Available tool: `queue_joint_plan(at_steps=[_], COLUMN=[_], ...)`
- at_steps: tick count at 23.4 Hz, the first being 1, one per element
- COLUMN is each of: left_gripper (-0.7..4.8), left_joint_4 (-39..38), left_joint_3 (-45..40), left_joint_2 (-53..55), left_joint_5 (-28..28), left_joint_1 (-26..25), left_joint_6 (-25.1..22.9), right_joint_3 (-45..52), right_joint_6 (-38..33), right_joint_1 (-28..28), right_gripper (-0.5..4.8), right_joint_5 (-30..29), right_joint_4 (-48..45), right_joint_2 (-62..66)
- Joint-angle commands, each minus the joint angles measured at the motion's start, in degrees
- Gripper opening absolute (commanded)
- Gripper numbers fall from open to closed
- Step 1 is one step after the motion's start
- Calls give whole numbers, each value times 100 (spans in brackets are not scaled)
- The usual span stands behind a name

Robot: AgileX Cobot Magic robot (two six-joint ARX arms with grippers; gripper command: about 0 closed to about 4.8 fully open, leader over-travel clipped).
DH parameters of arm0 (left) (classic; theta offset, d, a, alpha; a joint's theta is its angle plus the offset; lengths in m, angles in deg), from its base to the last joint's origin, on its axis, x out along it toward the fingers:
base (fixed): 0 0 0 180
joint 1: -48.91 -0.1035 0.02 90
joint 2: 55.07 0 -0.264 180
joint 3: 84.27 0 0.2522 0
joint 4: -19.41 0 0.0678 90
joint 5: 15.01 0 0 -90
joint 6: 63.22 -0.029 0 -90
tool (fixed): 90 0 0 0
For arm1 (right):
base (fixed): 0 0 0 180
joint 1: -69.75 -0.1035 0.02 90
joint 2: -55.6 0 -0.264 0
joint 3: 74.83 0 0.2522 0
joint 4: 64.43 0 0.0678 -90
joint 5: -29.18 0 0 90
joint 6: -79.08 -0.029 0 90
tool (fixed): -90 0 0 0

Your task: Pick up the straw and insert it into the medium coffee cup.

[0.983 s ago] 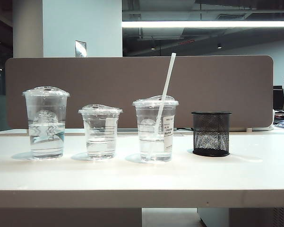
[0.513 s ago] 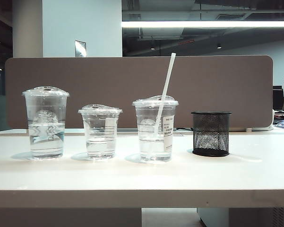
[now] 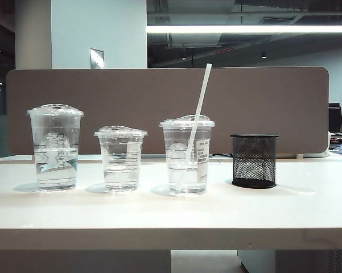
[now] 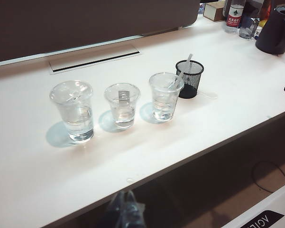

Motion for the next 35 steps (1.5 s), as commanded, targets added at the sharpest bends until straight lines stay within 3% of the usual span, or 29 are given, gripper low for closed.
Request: queue_joint_plan(at_steps=[1, 5, 8, 13, 19, 21, 27, 31, 35], left_gripper=[-4, -4, -4, -4, -4, -4, -4, -4, -4], left_joint_4=[39, 31, 544, 2535, 6577, 7082, 7434, 7567, 7104], left_joint_3=[7, 7, -337, -1781, -5296, -5840, -7141, -7753, -7820], left_joint_2=[9, 7, 4, -98, -621, -782, -1362, -1368, -1368], left_joint_5=[17, 17, 15, 11, -17, -28, -323, -442, -713], left_joint_1=[0, 22, 24, -323, -1460, -1591, -1714, -1714, -1714], left_joint_6=[-2, 0, 146, -7, 15, 20, 48, 376, 431], right_joint_3=[33, 33, 33, 33, 31, 31, 31, 31, 28], right_joint_6=[-4, -4, -4, -4, -4, -4, -4, -4, -4], right_joint_1=[-7, -7, -7, -7, -4, -4, -4, -4, -4], right_gripper=[-1, -1, -1, -1, -1, -1, -1, -1, -1], right_joint_5=[-4, -4, -4, -4, -4, -2, -4, -4, -4], right_joint_4=[-55, -55, -55, -57, -57, -57, -57, -44, -59], right_joint_2=[-7, -7, -7, -7, -7, -7, -7, 2, -9])
